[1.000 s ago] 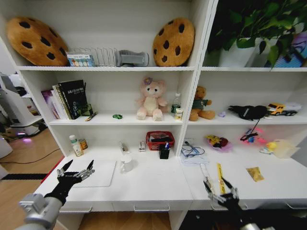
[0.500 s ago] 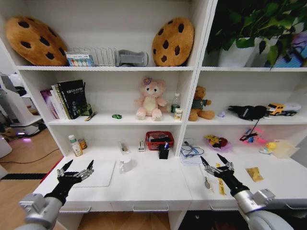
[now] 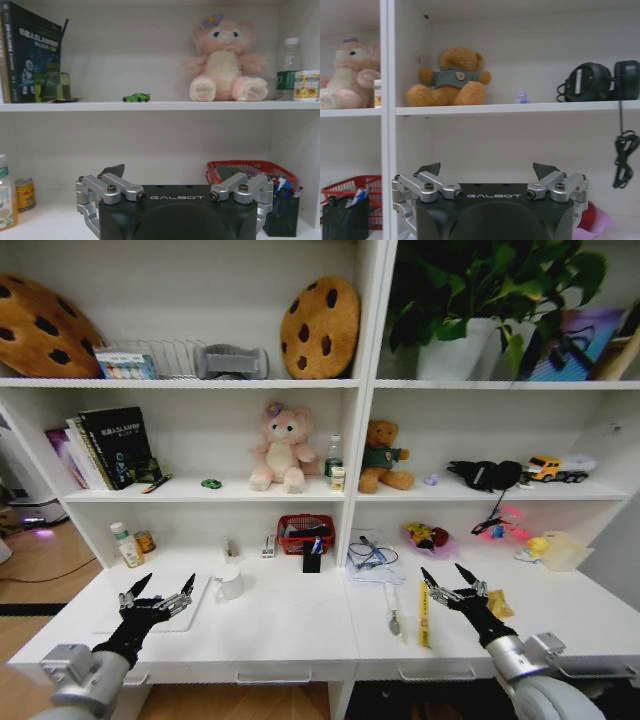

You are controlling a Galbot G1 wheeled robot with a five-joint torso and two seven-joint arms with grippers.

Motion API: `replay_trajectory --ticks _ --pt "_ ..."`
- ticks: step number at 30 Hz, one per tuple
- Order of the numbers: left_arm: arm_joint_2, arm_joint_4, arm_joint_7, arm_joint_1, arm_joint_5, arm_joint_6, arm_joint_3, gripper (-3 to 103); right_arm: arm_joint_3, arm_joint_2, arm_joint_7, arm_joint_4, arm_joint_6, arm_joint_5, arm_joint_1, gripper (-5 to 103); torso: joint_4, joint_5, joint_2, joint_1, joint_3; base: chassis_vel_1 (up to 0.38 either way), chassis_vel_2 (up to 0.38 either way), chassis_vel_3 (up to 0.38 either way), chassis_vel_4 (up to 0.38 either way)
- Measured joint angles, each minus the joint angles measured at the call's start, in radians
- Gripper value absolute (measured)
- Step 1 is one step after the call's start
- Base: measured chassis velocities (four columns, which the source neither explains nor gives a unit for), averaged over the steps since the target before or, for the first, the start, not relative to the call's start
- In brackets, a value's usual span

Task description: Organize the objects on the table.

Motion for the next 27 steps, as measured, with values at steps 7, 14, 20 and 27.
replay_trajectory --ticks 7,14,20,27 --pt "0.0 0.0 0.0 0.0 0.0 0.0 0.0 100 -0.004 0.003 0.001 -0.013 0.031 -0.005 0.009 100 -0.0004 0.0022 0.0 0.0 0.0 -0.339 -0.337 0.32 0.326" --pt "0.0 0.0 0.001 0.0 0.0 0.0 0.0 100 0.003 -0.007 0.048 0.003 -0.046 0.01 0.011 100 0.0001 0.0003 0.0 0.0 0.0 -0.177 -0.211 0.191 0.184" --pt "0.0 0.0 0.001 0.0 0.0 0.0 0.0 100 0.018 -0.071 0.201 0.048 -0.266 0.085 0.037 100 0.0005 -0.0008 0.0 0.0 0.0 -0.008 0.028 -0.038 -0.025" --pt "0.0 0.0 0.0 0.0 0.0 0.0 0.0 100 0.007 -0.17 0.245 -0.071 -0.386 0.102 0.103 100 0.0001 0.0001 0.0 0.0 0.0 0.038 0.05 -0.026 -0.026"
